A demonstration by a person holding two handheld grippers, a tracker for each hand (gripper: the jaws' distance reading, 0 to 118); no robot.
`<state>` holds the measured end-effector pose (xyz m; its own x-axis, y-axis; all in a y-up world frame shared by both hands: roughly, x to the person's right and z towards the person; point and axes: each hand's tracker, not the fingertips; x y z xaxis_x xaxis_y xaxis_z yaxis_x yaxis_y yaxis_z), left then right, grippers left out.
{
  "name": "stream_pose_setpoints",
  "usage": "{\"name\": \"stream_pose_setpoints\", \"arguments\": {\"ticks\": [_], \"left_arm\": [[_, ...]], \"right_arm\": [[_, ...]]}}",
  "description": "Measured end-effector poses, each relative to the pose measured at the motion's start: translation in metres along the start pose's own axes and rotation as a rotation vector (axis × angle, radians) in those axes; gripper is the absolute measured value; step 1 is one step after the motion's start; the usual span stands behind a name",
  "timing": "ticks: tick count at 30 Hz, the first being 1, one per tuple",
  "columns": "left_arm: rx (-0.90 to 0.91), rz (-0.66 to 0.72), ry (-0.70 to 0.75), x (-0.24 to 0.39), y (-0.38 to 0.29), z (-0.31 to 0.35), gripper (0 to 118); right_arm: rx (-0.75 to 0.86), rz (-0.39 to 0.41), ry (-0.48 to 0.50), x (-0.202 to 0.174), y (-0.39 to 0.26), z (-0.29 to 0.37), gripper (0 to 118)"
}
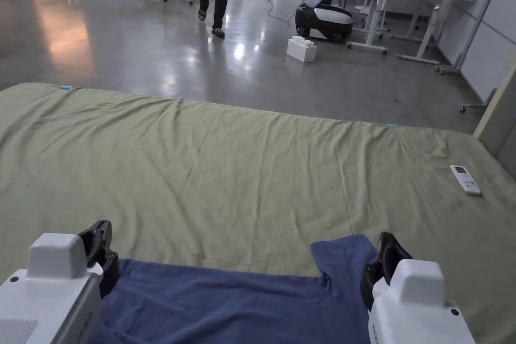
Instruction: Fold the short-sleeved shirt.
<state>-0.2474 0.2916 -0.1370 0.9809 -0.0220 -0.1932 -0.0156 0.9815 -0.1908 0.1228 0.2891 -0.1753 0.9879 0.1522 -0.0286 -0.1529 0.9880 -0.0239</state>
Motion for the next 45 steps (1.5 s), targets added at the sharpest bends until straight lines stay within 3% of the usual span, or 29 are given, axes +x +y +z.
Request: {"name": "stream_pose_setpoints", "arguments": {"ticks": [7,13,15,17,19,28,30,31,33,34,35,38,41,42,43,44,45], "left_arm": [[-0.213,0.034,-0.008,-0.041,-0.013,-0.069,1],[-0.525,0.057,-0.109,-0.059,-0.032,-0.167,2],[-0.608,0.045,-0.123,-0.060,-0.039,-0.196,22],[-0.677,0.025,-0.122,-0.057,-0.047,-0.218,60],[-0.746,-0.003,-0.138,-0.053,-0.058,-0.239,70],[-0.912,-0.032,-0.143,-0.035,-0.101,-0.281,69],[-0.881,-0.077,-0.133,-0.032,-0.102,-0.279,68],[-0.885,-0.080,-0.131,-0.029,-0.100,-0.278,65],[-0.870,-0.076,-0.143,-0.027,-0.097,-0.274,39],[-0.865,-0.075,-0.160,-0.026,-0.097,-0.273,20],[-0.859,-0.084,-0.175,-0.024,-0.097,-0.272,11],[-0.854,-0.170,-0.190,-0.018,-0.100,-0.270,7],[-0.831,-0.102,-0.170,-0.025,-0.094,-0.268,6],[-0.812,-0.080,-0.161,-0.028,-0.091,-0.265,6],[-0.800,-0.083,-0.158,-0.029,-0.090,-0.262,6],[-0.791,-0.085,-0.160,-0.029,-0.088,-0.260,6],[-0.780,-0.081,-0.162,-0.026,-0.082,-0.253,6]], "right_arm": [[-0.023,0.021,0.005,0.000,-0.005,-0.012,1],[-0.082,0.039,0.000,0.004,-0.018,-0.026,1],[-0.102,0.046,-0.002,0.006,-0.023,-0.031,1],[-0.120,0.057,-0.006,0.007,-0.029,-0.035,1],[-0.145,0.065,-0.012,0.011,-0.035,-0.040,1],[-0.244,0.069,-0.036,0.023,-0.059,-0.050,1],[-0.257,0.076,-0.040,0.026,-0.064,-0.050,1],[-0.269,0.076,-0.039,0.027,-0.067,-0.051,1],[-0.291,0.062,-0.038,0.030,-0.072,-0.053,1],[-0.299,0.047,-0.037,0.033,-0.074,-0.055,1],[-0.305,0.027,-0.041,0.036,-0.077,-0.057,1],[-0.367,-0.034,-0.040,0.050,-0.084,-0.073,1],[-0.473,-0.066,-0.020,0.073,-0.093,-0.105,2],[-0.521,-0.083,-0.006,0.082,-0.099,-0.118,6],[-0.627,-0.131,-0.013,0.091,-0.107,-0.131,17],[-0.624,-0.098,-0.006,0.098,-0.109,-0.145,38],[-0.700,-0.109,0.025,0.107,-0.116,-0.161,48]]}}
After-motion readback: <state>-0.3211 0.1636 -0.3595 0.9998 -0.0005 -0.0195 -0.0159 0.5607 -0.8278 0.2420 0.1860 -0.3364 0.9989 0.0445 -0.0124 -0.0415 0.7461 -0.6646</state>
